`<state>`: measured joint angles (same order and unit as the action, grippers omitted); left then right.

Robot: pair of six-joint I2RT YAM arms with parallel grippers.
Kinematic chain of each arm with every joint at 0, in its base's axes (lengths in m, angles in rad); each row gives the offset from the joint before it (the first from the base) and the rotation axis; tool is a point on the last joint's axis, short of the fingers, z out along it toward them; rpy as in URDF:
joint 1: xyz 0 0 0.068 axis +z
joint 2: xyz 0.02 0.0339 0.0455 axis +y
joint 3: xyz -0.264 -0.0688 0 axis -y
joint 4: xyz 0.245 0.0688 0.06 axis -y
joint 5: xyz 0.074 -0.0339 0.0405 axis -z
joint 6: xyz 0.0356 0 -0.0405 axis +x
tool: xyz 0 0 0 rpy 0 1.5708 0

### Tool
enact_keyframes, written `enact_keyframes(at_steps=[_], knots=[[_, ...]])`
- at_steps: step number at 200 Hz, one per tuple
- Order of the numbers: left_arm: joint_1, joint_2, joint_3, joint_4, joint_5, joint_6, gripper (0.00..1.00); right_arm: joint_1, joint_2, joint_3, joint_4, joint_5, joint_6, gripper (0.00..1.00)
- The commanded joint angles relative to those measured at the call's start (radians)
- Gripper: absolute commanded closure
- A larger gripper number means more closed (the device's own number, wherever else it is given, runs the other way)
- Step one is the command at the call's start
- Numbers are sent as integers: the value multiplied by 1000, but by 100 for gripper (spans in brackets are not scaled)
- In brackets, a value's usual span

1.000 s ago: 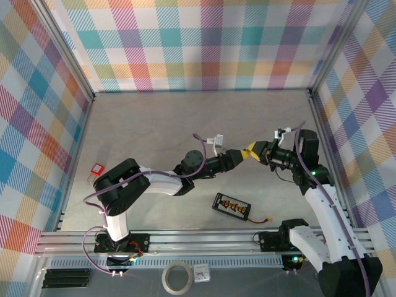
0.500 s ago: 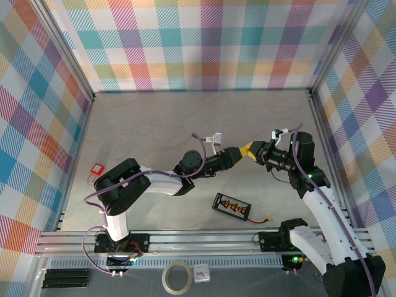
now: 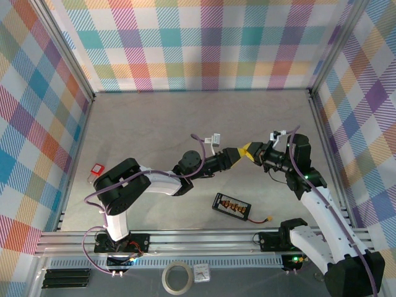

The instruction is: Unlock with the key

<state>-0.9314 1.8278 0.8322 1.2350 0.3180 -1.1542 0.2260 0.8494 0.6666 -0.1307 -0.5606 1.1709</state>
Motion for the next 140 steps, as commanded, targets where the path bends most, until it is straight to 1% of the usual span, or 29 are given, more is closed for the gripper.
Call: enact_keyframes(at_steps=[1,78,115,140], knots=[[3,-26,5,92,10,-4,27,24,2,-34,19,-50,25,100],[11,-22,11,106,26,-6,29,27,-14,-89,78,-70,85,100],[14,-53,-13,100,30,2,34,25,-6,-79,-1,-26,28,100],[17,-64,-33,100,29,1,38,20,9,-70,-20,-12,7,100]])
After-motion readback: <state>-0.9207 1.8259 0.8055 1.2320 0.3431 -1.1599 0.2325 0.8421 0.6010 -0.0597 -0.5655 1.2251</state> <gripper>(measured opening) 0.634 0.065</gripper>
